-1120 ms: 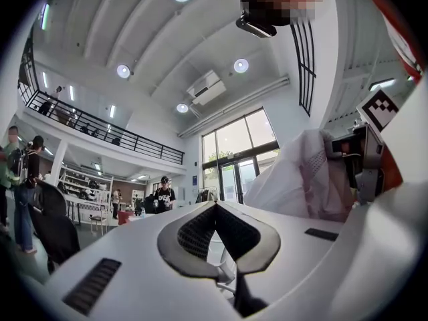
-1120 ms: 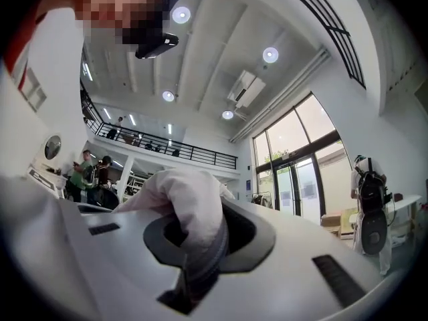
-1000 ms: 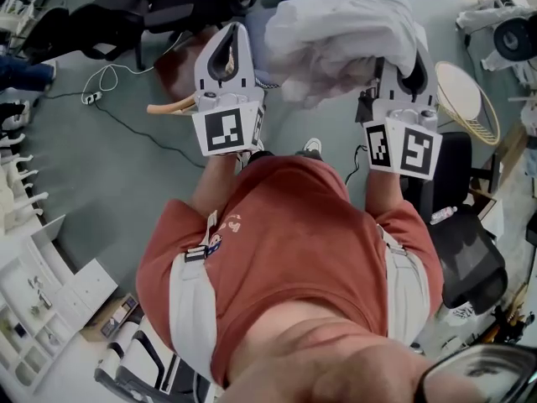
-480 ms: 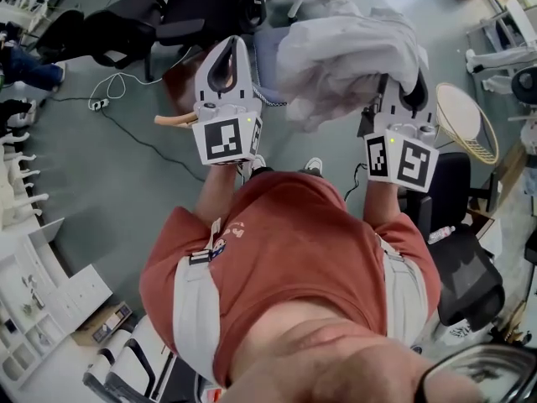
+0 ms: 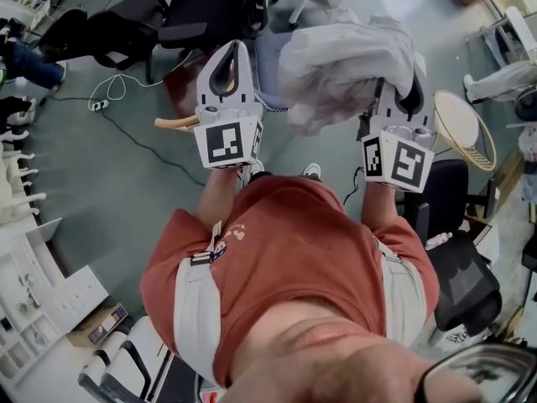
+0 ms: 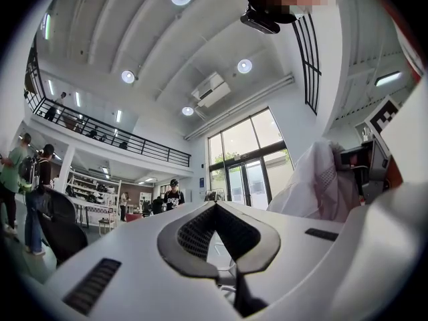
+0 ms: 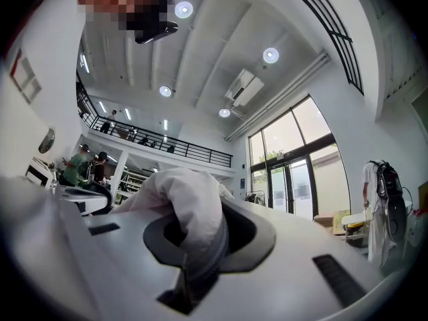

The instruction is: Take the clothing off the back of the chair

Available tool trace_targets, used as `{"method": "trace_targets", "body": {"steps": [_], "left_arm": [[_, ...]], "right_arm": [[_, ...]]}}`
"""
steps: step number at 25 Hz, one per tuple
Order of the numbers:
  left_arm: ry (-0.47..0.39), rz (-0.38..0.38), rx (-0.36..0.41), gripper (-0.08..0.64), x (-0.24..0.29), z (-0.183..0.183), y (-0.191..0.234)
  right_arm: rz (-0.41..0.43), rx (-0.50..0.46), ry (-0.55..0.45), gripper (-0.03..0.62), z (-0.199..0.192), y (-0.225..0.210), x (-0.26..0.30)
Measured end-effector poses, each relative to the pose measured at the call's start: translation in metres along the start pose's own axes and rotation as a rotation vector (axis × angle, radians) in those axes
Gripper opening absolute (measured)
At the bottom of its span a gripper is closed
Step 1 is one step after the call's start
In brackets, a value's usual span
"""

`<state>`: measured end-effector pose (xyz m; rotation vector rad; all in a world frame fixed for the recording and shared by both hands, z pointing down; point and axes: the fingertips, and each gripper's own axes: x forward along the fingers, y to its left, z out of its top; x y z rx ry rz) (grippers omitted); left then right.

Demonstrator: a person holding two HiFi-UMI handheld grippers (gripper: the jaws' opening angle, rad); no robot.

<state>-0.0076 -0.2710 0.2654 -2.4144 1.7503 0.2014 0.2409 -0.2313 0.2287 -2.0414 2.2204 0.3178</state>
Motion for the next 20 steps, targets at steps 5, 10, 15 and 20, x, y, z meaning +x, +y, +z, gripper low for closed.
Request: {"method": "trace_targets", "body": {"steps": [5,10,15,20], "left_arm": [[0.001,-0.002,-0.005,0.014,0.0004,0.0005,0.0011],[0.001,-0.012,-0.018,0.014,0.0022,0.0007,-0.001],[0.002,-0.011,-0.044,0.015,0.0022,0.0025,-0.0002],[-0.008,-0.019,-0.023,0.014,0.0026,0.0018,0.0]], "right_arm": [[-0.002,-0.002,0.001,0.061,-0.0004,-0.0001,0.0003],[-0.002,-0.003,0.0,0.061,0.0002,-0.0006,0.0006],[-0.005,-0.008,0.002,0.061,0.0007,-0.002,-0.0003],[0.0,-0.018,0.002,0.061,0.0006,0.001,0.0009]]}}
